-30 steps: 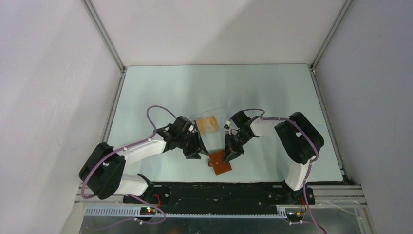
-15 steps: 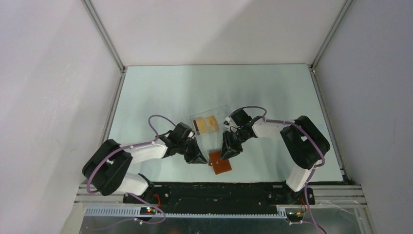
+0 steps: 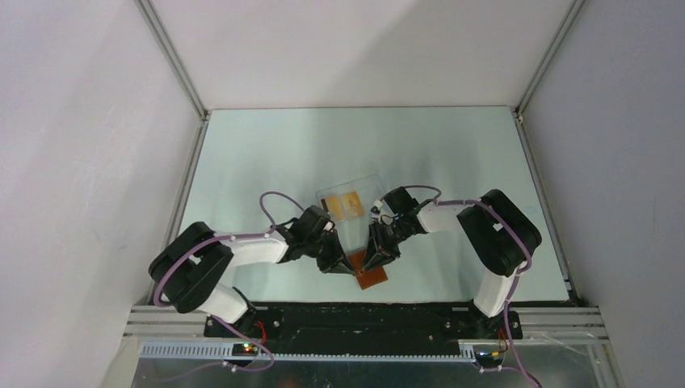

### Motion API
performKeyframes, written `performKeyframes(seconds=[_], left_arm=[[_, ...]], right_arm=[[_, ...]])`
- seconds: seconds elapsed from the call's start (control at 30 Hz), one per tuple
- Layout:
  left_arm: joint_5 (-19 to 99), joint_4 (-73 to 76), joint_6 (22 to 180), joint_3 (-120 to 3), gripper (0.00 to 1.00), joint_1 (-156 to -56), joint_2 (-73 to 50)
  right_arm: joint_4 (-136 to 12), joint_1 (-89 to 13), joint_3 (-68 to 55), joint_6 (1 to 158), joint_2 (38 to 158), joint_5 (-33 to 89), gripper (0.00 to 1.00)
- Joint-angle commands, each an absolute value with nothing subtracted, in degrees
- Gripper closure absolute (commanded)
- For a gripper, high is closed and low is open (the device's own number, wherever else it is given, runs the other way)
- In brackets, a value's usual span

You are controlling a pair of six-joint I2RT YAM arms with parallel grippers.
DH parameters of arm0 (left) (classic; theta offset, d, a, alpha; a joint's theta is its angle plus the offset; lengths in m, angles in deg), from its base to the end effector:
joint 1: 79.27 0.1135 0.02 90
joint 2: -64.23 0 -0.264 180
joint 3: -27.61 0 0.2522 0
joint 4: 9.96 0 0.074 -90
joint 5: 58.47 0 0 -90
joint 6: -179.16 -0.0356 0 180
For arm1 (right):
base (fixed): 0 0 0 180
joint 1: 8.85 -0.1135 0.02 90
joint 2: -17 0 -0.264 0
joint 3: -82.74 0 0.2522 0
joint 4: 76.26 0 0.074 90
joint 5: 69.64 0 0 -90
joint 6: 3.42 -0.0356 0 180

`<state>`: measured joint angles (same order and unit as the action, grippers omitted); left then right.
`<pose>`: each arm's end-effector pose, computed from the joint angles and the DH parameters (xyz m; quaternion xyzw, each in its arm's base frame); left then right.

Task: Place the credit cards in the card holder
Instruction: Close the card holder at the center of the board.

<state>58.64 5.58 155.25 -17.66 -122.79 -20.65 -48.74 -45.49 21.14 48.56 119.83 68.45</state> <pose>0.1709 -0.1847 0.1289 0.1127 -0.9233 0.3668 0.0150 0.2279 0.2025 0.1136 0.0643 -0.8984 -0.4205 0.1090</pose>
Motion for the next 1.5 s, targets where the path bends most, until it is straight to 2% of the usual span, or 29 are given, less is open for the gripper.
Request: performKeyframes(seconds=[0.0, 0.3, 0.53, 0.8, 1.2, 1.47], left_arm=[[56.92, 2.70, 156.71, -18.62, 1.00, -123.19, -20.72], [54.40, 3.14, 157.42, -18.11, 1.00, -123.40, -20.16], [50.66, 11.86, 155.92, -22.10, 1.00, -126.22, -22.84], [46.84, 17.62, 156.45, -24.35, 1.00, -128.76, -24.88], [47.18, 17.20, 157.90, -24.69, 1.00, -129.28, -26.15], [48.08, 14.82, 158.99, -24.80, 1.00, -129.19, -25.86]], right_arm=[[-50.63, -45.45, 21.66, 47.89, 120.62, 68.97, 0.70], [-50.16, -45.68, 21.69, 48.60, 122.37, 67.58, 0.59], [-47.85, -45.71, 21.70, 49.63, 122.75, 65.84, 0.58], [-44.01, -46.12, 21.87, 50.91, 122.04, 62.74, 0.61], [-43.46, -48.08, 21.81, 51.73, 123.30, 61.47, 0.74], [-43.42, -49.84, 21.82, 51.52, 122.34, 60.75, 0.78]])
